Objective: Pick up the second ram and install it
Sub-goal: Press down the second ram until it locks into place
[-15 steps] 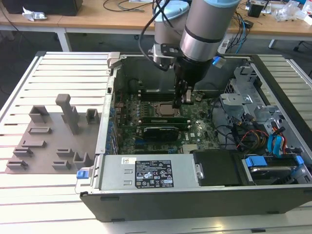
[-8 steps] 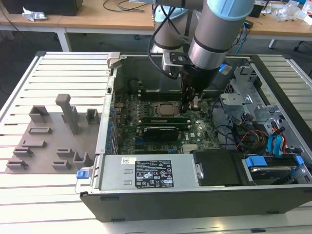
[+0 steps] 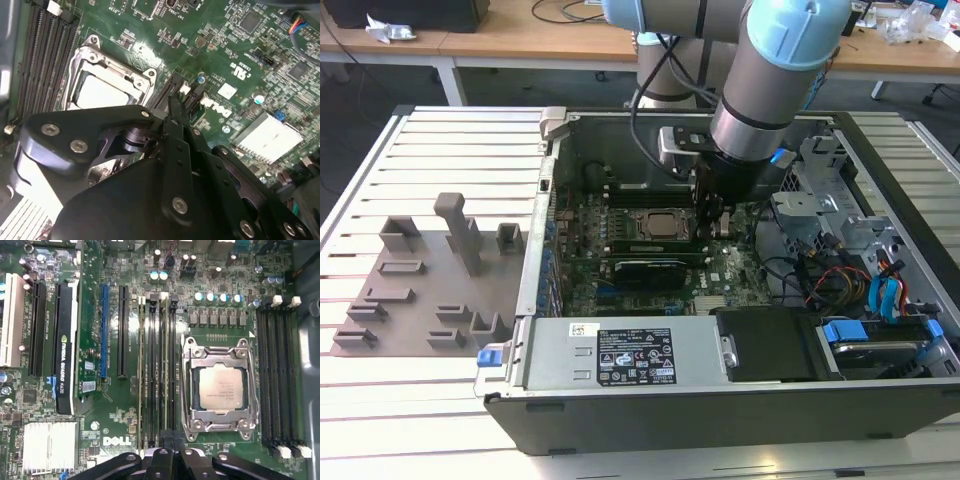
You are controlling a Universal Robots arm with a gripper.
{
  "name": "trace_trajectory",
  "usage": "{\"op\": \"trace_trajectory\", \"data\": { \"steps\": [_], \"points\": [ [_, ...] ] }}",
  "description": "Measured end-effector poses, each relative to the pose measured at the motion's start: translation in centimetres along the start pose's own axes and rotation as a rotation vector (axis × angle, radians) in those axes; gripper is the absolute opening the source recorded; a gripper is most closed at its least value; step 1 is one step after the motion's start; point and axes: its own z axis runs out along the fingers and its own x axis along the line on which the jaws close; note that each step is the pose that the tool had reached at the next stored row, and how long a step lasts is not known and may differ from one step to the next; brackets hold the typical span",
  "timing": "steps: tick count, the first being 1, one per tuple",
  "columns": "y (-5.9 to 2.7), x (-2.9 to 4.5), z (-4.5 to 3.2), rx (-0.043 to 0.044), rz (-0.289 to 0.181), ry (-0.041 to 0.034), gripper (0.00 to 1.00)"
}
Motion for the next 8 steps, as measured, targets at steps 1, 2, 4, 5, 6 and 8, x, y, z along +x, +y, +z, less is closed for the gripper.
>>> {"op": "trace_trajectory", "data": {
  "steps": [1,2,4,5,6,8],
  "points": [
    [0.31,-0.03,-0.47,0.0040,0.000,0.0005,0.10],
    [0.78,-0.03,-0.54,0.0082,-0.001,0.0007,0.10],
    [2.22,-0.02,-0.40,0.0135,-0.001,0.0008,0.10],
    [2.91,-0.01,-0.34,0.0158,-0.001,0.0009,0.10],
    [3.67,0.02,-0.26,0.0178,-0.001,0.0010,0.10],
    [5.20,0.16,-0.10,0.0213,-0.001,0.0009,0.10]
  ]
}}
